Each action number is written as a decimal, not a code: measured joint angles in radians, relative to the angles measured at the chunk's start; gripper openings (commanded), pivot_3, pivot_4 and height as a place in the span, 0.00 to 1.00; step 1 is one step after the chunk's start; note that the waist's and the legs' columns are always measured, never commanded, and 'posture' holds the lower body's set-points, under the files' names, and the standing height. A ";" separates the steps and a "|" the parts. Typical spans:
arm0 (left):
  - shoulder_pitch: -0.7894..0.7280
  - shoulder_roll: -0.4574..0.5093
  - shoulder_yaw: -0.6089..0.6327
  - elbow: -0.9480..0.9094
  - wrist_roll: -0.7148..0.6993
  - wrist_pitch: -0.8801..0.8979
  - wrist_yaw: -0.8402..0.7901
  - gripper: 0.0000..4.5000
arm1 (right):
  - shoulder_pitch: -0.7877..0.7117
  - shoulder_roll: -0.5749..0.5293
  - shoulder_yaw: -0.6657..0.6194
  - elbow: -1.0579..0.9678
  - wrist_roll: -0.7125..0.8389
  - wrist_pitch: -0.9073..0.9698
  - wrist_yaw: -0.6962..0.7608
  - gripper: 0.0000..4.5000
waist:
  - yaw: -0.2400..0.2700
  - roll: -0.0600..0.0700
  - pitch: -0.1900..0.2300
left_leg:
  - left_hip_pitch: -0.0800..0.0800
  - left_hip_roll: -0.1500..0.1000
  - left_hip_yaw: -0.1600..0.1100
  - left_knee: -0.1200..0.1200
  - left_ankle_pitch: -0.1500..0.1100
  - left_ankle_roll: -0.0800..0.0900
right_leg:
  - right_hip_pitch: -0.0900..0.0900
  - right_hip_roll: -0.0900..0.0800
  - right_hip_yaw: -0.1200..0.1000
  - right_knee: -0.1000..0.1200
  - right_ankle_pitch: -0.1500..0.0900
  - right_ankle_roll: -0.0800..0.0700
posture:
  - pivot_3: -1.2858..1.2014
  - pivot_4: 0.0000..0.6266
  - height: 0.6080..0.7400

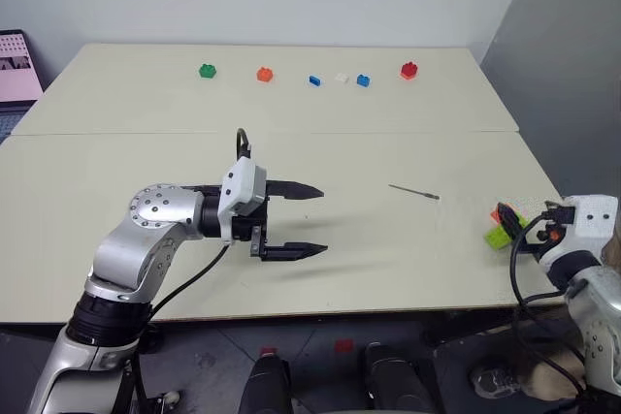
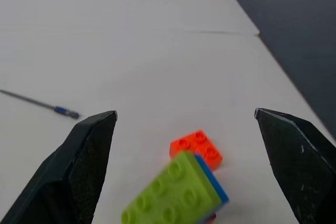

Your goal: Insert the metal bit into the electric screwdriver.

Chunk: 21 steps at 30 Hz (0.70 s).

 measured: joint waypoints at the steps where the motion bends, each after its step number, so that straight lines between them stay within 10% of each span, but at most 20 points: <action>1: 0.000 0.002 0.000 0.000 0.001 0.000 0.002 1.00 | -0.003 -0.009 0.001 0.000 -0.001 -0.011 0.003 0.98 | 0.000 0.000 0.000 | 0.000 0.000 0.000 0.000 0.000 0.000 | 0.000 0.000 0.000 0.000 0.000 0.000 | 0.52 0.24 1.00; 21: 0.039 0.255 0.129 0.093 0.090 0.013 0.041 1.00 | -0.158 -0.479 0.322 -0.176 0.166 0.042 0.552 0.98 | 0.000 0.000 0.001 | 0.000 0.000 0.000 0.000 0.000 0.000 | -0.001 0.000 0.000 -0.001 0.000 0.000 | 0.52 0.24 1.00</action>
